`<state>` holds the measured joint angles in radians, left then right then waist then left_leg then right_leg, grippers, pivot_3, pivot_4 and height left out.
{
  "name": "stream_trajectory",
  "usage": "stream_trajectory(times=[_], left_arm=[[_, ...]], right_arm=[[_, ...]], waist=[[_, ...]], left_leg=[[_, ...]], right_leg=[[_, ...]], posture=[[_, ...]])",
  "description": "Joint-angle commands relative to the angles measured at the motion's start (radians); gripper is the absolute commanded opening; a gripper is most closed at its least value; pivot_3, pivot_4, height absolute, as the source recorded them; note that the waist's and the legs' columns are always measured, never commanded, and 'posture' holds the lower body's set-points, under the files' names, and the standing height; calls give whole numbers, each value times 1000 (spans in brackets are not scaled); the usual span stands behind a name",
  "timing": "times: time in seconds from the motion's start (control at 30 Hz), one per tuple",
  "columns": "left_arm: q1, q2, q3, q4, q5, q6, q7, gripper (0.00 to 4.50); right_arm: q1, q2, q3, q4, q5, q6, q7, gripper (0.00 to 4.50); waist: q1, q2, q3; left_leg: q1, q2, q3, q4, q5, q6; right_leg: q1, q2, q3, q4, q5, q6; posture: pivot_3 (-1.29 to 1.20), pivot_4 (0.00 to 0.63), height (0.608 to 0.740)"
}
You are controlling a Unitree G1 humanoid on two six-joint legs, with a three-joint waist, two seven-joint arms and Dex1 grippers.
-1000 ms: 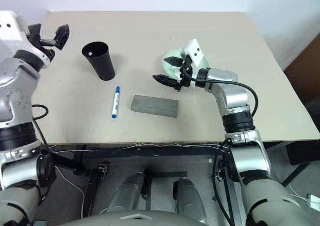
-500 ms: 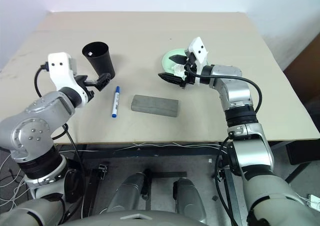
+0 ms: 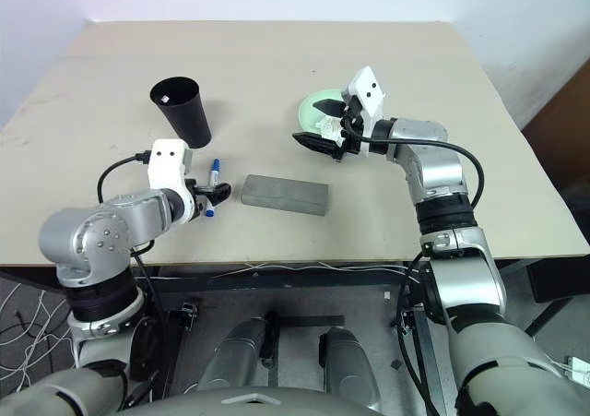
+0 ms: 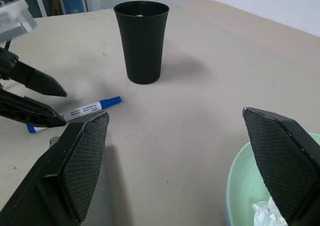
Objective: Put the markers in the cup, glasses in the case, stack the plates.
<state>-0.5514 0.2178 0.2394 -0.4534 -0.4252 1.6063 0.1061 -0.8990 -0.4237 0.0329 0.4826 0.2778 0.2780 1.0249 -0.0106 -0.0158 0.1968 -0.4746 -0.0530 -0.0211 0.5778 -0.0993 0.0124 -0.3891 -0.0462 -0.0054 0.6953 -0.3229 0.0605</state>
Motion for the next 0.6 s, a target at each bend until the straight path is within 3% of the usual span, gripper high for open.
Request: stream_trajectory(times=[0.03,0.6], left_arm=[[19,43,-62,14,52,-21,-3,4472],[-63,34,-106,184,130,-12,-96,4472]], right_arm=[[0,-18,-29,-46,6,-9,-15,4500],[8,-25,-24,-28,-10,-29,-45,4500]], waist=[[0,0,0],[0,3,-2]], left_leg=[[0,0,0,0,0,0],[2,0,0,-3,0,0]], right_leg=[[0,0,0,0,0,0],[-1,-1,0,-8,3,-6]], posture=[[0,150,727],[0,150,727]])
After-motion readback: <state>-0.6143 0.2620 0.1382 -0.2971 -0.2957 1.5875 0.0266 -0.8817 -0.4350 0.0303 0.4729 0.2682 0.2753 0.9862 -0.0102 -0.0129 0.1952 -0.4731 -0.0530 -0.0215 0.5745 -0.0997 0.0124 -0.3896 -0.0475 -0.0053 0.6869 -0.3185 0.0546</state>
